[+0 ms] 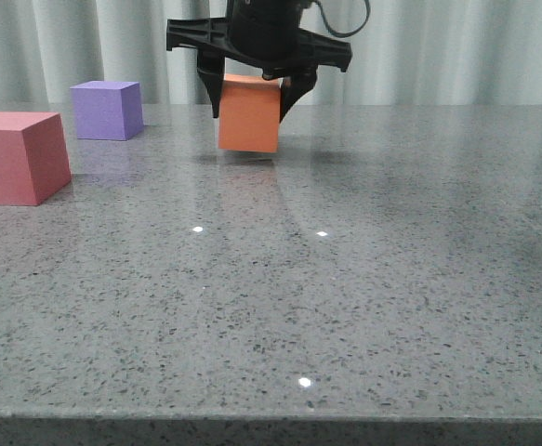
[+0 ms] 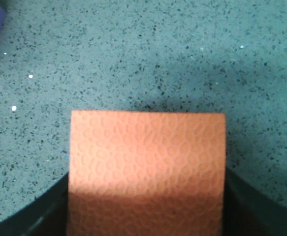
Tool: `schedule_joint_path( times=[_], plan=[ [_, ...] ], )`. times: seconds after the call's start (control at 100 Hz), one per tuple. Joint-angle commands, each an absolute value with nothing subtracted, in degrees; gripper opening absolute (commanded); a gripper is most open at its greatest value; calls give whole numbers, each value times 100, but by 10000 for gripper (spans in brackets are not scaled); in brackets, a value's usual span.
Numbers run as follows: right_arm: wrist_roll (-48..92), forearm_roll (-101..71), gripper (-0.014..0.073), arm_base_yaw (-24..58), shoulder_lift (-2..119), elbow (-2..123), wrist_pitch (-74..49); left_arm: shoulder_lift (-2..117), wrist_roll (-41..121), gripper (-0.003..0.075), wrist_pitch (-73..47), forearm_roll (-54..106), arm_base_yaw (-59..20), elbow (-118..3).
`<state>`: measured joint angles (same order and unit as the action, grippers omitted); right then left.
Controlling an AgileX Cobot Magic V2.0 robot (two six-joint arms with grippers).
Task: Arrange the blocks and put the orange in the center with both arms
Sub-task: 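Carry the orange cube toward the table middle and release it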
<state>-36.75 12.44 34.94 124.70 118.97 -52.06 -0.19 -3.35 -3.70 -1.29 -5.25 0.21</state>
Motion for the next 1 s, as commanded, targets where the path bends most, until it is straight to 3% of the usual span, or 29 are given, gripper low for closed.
schedule_joint_path(
  times=[0.0, 0.29, 0.53, 0.99],
  plan=[
    [-3711, 1413, 384, 3504, 12148, 12111, -5065, -225, -401, -20, 80, -124, -515, 253],
    [-3711, 1276, 400, 3508, 12263, 12118, -5202, -225, -401, -20, 80, -124, -515, 253],
    [-3704, 1271, 661, 3508, 12183, 12131, -5200, -225, -401, -20, 80, -124, -515, 253],
    [-2444, 1271, 664, 3273, 11322, 12606, -5834, -225, -401, -20, 80, -124, -515, 253]
  ],
)
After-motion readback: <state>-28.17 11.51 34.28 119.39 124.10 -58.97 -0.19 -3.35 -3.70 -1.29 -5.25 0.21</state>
